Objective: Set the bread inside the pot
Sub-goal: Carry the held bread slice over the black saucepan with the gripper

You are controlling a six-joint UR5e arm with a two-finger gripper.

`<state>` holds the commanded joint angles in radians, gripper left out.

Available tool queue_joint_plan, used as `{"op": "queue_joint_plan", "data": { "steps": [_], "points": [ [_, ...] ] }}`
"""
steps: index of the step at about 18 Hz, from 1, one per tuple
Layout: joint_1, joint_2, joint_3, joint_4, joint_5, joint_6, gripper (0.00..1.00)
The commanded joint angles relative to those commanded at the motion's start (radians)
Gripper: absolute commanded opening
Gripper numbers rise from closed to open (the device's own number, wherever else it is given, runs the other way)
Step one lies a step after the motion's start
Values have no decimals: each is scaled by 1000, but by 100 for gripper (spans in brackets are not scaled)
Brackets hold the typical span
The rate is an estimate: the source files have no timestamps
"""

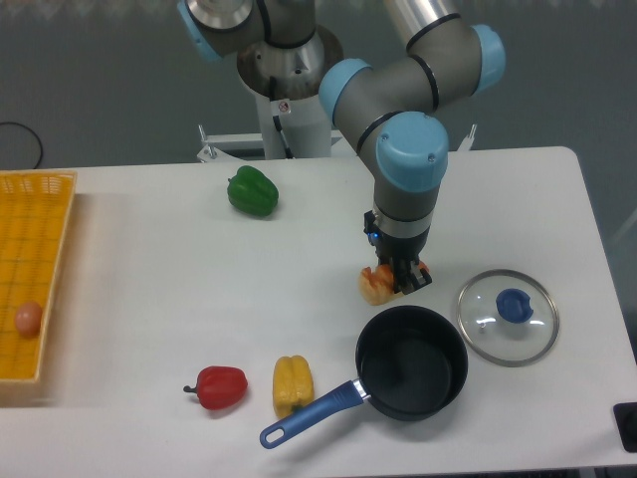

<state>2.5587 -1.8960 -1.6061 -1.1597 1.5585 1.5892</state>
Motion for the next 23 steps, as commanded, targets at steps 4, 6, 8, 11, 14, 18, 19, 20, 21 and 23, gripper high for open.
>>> {"op": "queue_joint_plan", "data": {
  "steps": [4,6,8,11,14,18,19,20,21,23],
  "points": [
    [0,2,-2,2,-2,0,48],
    [-2,0,0,2,0,0,48],
    [0,0,0,2,-2,-2,48],
    [2,-2,9,2,-2,0,48],
    [2,-5,20,2,0,0,48],
    [2,-47,70,0,2,0,48],
    [2,-58,86,2,-1,0,48],
    [0,-77,101,3,-3,-3,48],
    [-5,-99,123,5,-2,-12,48],
    [-8,-127,147,9,2,-20,48]
  ]
}}
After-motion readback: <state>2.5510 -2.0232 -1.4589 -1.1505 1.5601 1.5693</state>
